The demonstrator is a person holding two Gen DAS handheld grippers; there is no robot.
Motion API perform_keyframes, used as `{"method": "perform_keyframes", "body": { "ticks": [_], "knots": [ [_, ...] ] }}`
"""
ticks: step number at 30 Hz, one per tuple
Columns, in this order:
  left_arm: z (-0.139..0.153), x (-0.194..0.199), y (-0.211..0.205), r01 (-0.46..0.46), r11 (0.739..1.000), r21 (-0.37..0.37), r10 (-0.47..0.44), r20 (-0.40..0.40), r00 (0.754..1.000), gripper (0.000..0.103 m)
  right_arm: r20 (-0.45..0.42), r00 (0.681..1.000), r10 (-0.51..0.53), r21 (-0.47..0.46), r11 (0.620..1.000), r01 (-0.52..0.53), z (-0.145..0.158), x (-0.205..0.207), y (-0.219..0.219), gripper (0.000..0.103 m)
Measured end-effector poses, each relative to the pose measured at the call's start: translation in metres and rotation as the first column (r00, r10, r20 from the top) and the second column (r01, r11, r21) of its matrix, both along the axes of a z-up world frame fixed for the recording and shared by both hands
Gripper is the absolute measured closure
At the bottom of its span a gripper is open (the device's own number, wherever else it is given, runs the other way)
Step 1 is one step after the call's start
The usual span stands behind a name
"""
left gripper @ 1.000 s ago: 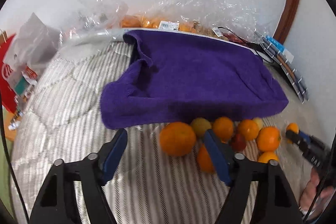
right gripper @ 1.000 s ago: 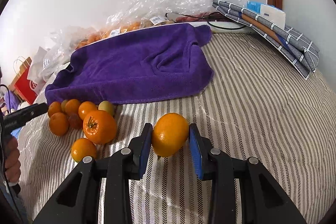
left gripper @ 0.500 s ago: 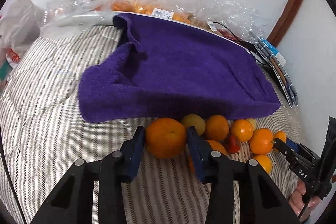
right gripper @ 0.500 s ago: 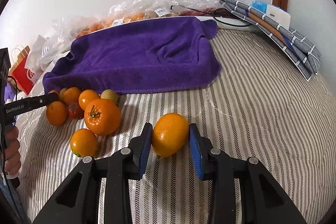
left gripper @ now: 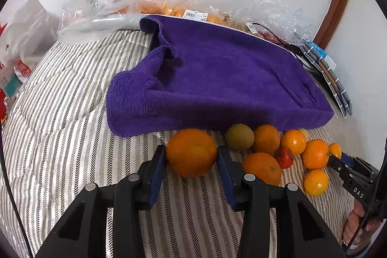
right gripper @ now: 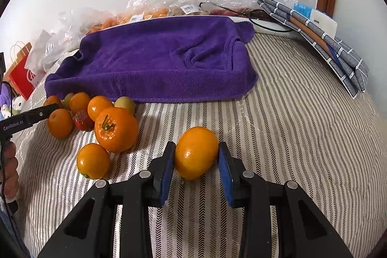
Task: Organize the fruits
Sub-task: 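Lift both held oranges onto the purple towel and open both tools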
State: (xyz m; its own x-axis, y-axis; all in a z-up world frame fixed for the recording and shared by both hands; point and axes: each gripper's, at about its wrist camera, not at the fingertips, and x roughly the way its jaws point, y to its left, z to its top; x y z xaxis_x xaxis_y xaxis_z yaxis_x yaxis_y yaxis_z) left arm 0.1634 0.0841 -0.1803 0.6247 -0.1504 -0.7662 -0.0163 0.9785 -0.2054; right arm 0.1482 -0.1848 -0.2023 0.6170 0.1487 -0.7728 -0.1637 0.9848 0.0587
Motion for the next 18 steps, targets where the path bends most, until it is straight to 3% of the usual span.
{"method": "perform_keyframes", "body": {
  "ticks": [7,13,18],
  "knots": [
    [-0.002,-0.002,-0.005,-0.018,0.999,0.038,0.017,0.022,1.000,0.064,0.004,1.000,0.008,-0.033,0.999,-0.008,0.000,-0.001,0.005,0.068],
    [0.000,-0.004,0.008,-0.023,0.997,-0.071,0.025,0.024,0.999,0.064,0.016,1.000,0.016,-0.003,1.000,-0.016,0.003,-0.003,0.002,0.069],
    [0.006,-0.009,0.006,-0.030,0.998,-0.051,0.033,0.065,0.997,0.064,0.045,0.999,-0.009,0.042,0.999,0.007,0.007,-0.007,-0.006,0.069]
  ]
}}
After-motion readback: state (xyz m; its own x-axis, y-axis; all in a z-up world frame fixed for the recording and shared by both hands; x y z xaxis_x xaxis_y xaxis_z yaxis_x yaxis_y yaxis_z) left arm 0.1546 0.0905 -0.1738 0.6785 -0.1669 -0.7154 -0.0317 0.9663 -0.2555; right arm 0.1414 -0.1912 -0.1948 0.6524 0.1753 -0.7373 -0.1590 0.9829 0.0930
